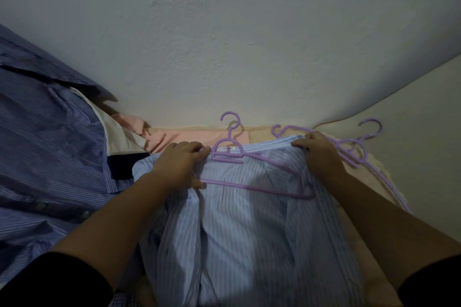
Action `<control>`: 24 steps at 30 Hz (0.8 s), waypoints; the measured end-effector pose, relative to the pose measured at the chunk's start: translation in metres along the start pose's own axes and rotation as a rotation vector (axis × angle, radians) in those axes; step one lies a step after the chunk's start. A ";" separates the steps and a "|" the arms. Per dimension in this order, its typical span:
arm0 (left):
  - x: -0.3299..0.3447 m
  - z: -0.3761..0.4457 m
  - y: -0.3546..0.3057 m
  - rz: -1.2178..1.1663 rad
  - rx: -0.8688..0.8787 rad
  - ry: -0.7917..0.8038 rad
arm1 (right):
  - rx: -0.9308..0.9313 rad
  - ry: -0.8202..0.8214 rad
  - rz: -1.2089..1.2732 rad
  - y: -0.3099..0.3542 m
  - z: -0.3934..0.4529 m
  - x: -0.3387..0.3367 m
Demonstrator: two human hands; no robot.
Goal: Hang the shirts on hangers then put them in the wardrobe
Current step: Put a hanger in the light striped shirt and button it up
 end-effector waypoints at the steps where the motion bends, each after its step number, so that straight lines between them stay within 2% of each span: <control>1: -0.001 0.000 0.000 0.013 -0.006 -0.001 | -0.025 0.011 -0.004 0.002 0.000 0.001; 5: -0.002 -0.001 0.004 0.019 -0.070 0.015 | -0.075 0.109 0.051 -0.002 -0.001 0.009; 10: 0.002 -0.006 0.008 -0.108 -0.065 0.009 | 0.159 0.217 0.211 -0.020 -0.001 0.019; 16: -0.002 -0.010 0.015 -0.161 -0.033 -0.062 | 0.080 0.453 -0.075 -0.020 0.000 0.030; 20: -0.007 -0.010 0.017 -0.117 -0.028 -0.052 | -0.045 0.434 -0.192 -0.014 0.007 0.019; 24: -0.014 -0.005 0.013 -0.064 0.006 -0.049 | -0.095 0.362 -0.272 -0.012 0.014 0.004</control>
Point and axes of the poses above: each hand's wrist, its own z-axis towards the middle knuckle, its own x-axis out of the palm, y = z × x, the point moved 7 cm from there along z, towards the middle knuckle
